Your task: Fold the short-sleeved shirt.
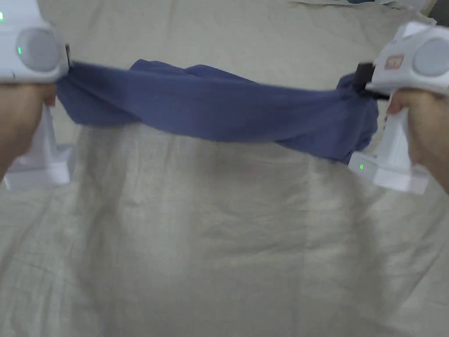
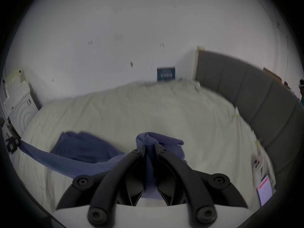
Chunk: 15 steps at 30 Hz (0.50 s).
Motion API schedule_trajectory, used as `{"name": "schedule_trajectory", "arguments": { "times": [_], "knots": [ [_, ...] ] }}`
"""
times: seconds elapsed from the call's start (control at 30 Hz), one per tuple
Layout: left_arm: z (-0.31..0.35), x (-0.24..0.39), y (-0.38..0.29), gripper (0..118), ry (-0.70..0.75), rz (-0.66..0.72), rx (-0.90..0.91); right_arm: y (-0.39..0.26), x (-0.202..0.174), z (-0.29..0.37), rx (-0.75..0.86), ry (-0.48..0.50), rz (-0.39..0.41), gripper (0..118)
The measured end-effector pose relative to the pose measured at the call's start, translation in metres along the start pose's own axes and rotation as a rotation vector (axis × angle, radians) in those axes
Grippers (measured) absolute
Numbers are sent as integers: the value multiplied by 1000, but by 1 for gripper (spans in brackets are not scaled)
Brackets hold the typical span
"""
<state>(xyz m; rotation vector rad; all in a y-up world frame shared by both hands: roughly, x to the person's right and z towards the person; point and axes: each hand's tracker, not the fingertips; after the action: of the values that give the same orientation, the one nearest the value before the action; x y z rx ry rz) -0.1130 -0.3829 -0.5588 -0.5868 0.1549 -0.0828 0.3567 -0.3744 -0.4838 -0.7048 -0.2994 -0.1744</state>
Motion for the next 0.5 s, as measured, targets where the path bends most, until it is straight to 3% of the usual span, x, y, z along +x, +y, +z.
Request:
{"name": "schedule_trajectory", "arguments": {
  "times": [0.3,0.5],
  "knots": [
    [61,-34,-117,0,-34,-19,-125,-102,35,40,-97,78,-62,9],
    [123,-65,-164,0,-85,54,-140,-149,48,86,-103,84,-24,9]
  ]
}}
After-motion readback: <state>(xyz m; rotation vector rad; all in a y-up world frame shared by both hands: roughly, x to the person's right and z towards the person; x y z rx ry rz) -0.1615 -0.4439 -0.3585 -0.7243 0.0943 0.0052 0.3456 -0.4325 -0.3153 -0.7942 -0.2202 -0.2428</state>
